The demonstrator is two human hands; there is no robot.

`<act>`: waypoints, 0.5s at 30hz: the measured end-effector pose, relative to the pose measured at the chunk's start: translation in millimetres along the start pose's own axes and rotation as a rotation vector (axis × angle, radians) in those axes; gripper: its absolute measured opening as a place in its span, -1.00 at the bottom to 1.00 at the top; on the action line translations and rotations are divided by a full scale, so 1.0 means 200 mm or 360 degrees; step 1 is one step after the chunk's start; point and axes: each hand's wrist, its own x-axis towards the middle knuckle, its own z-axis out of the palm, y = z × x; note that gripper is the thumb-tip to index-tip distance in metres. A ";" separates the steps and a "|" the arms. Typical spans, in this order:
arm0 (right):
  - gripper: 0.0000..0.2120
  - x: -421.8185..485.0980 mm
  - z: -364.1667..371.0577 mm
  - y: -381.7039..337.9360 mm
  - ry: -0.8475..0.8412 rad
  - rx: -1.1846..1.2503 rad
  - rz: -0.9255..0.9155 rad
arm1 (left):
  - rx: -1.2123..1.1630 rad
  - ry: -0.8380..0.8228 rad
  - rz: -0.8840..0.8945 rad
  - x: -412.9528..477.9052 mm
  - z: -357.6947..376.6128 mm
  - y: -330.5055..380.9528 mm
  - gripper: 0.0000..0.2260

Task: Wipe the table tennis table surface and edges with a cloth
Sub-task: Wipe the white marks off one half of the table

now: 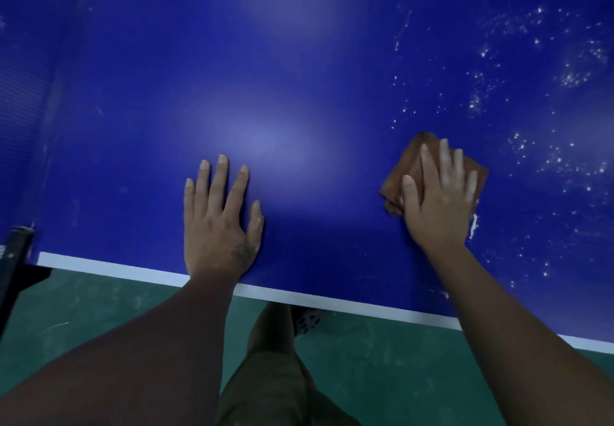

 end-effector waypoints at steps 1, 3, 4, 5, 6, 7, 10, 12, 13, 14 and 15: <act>-0.38 -0.01 0.00 0.00 -0.0021 -0.0015 0.0022 | 0.0004 -0.0008 -0.0001 0.00 0.00 0.00 -0.46; -0.37 -0.03 0.00 -0.08 -0.0033 -0.0033 -0.0024 | 0.0004 -0.0025 0.0000 0.00 0.00 -0.01 -0.45; -0.38 -0.03 0.01 -0.15 -0.0028 -0.0038 -0.0084 | 0.0000 -0.0027 0.0001 0.00 0.00 -0.01 -0.45; -0.38 -0.02 0.02 -0.23 -0.0024 -0.0041 -0.0159 | -0.0005 -0.0028 0.0000 0.00 -0.01 -0.01 -0.45; -0.38 0.00 0.03 -0.32 -0.0019 -0.0033 -0.0235 | -0.0010 -0.0032 -0.0001 0.00 -0.01 -0.01 -0.45; -0.38 0.03 0.04 -0.42 -0.0016 -0.0018 -0.0308 | -0.0017 -0.0036 -0.0001 0.00 -0.01 -0.01 -0.45; -0.38 0.15 0.07 -0.63 -0.0030 0.0022 -0.0465 | -0.0023 -0.0044 -0.0002 0.00 0.00 -0.01 -0.45; -0.36 0.24 0.08 -0.65 -0.0035 0.0022 -0.0532 | -0.0009 -0.0047 0.0003 0.00 0.00 -0.01 -0.44; -0.36 0.28 0.08 -0.62 -0.0033 0.0026 -0.0559 | 0.0000 -0.0050 0.0003 0.00 0.00 -0.01 -0.44; -0.36 0.31 0.07 -0.57 -0.0029 0.0033 -0.0577 | 0.0005 -0.0057 0.0001 0.00 0.00 -0.01 -0.44; -0.36 0.33 0.07 -0.50 -0.0021 0.0039 -0.0573 | 0.0006 -0.0067 -0.0001 0.00 0.00 -0.01 -0.44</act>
